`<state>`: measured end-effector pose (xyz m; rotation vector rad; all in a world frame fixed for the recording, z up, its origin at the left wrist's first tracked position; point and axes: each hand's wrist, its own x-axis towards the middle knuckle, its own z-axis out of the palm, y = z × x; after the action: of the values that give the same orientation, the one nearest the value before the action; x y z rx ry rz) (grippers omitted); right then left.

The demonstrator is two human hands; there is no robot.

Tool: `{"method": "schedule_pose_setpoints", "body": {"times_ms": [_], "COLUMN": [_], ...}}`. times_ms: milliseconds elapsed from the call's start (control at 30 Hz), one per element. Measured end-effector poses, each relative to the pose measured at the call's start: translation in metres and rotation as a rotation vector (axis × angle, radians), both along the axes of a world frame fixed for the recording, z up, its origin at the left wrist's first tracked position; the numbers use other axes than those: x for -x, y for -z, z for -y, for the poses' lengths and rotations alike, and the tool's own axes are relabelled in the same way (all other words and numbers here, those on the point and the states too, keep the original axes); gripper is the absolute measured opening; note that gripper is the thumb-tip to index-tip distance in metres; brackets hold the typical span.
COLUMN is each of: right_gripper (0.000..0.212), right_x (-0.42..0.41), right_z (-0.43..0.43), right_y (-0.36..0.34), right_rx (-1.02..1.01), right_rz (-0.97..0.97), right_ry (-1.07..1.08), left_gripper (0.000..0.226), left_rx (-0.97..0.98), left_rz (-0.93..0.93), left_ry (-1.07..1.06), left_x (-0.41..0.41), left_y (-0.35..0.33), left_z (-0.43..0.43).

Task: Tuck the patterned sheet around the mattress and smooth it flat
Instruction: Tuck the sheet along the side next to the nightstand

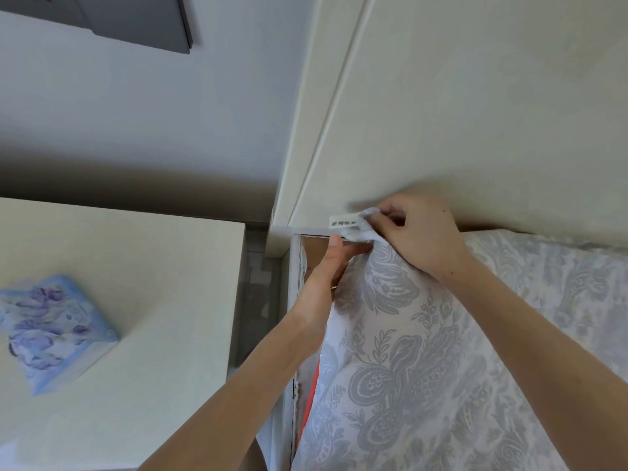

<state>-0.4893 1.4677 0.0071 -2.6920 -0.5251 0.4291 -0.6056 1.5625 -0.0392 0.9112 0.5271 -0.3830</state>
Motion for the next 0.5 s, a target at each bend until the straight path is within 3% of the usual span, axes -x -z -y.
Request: {"method": "schedule_pose_setpoints", "body": {"times_ms": [167, 433, 500], "right_gripper": [0.027, 0.052, 0.051], "right_x": [0.004, -0.001, -0.001], "right_z": [0.008, -0.008, -0.014], "right_y": [-0.002, 0.009, 0.015], "right_rx": [-0.006, 0.147, 0.179], "right_rz": [-0.48, -0.563, -0.551], "right_ry": [-0.012, -0.125, -0.144], "left_gripper": [0.054, 0.062, 0.055], "left_rx": [0.014, -0.05, -0.2], "left_rz": [0.02, -0.121, -0.169], "left_ry": [-0.023, -0.068, -0.116], "left_x": [0.0, 0.001, 0.001], "left_y": [0.007, 0.016, 0.024], "left_z": [0.001, -0.014, -0.019]}}
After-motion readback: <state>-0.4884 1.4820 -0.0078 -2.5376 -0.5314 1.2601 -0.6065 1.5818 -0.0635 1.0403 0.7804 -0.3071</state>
